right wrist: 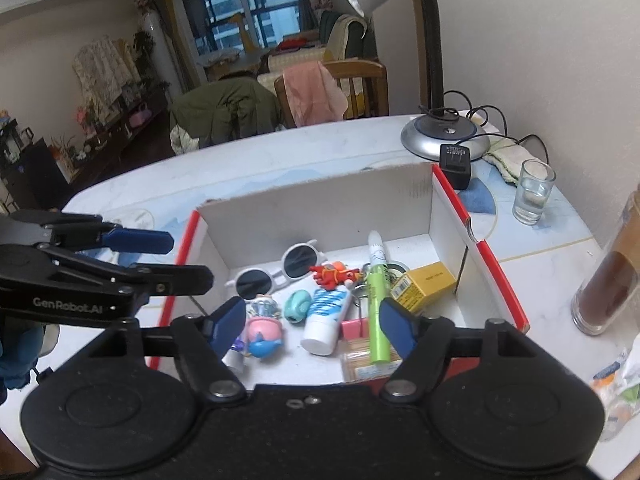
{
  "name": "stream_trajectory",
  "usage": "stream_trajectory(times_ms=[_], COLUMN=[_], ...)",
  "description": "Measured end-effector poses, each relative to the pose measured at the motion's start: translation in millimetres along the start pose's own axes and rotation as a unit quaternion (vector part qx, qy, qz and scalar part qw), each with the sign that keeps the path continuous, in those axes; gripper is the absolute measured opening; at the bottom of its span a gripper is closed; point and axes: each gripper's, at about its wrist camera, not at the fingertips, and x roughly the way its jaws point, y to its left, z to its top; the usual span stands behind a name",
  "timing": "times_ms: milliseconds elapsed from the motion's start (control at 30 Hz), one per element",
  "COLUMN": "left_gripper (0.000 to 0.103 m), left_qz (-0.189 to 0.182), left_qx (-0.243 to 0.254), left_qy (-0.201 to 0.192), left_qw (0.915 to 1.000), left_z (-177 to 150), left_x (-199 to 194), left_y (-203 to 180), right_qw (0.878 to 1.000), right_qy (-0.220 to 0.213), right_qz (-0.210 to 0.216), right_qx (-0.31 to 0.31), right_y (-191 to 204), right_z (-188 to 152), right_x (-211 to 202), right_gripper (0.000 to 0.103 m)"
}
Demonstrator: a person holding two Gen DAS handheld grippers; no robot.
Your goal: Organize rigid objects
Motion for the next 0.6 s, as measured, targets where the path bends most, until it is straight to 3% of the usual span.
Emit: stream_trajectory(times_ms=[67, 167, 233, 533, 600], left_gripper=[0.066, 0.077, 0.079, 0.088, 0.096], left_qz=[0.001, 0.004, 0.001, -0.01, -0.015], left_qx=[0.0, 0.004, 0.006, 0.0, -0.001], left_qy=[-0.009, -0.02, -0.027, -0.043, -0.046], left_qw=[1.0, 0.9998, 0.9996, 0.999, 0.9988], left_z=[-4, -10, -14, -26, -28], left_x=[-9, -22, -30, -56, -59], left_y=[2, 3, 4, 9, 10], right_qw=[1.0, 1.0, 0.999, 0.998, 0.997], right_qy=[-0.009, -0.023, -0.033, -0.062, -0.068], right_qz=[-0.002, -0.001, -0.004, -0.014, -0.015], right_qx=[0.003, 0.008, 0.013, 0.027, 0.029], right_y=[5, 14, 18, 35, 39], right_z=[-2, -5, -7, -16, -18], right_x=[-5, -15, -20, -40, -44], right_gripper=[0.081, 0.085, 0.089, 0.098, 0.099])
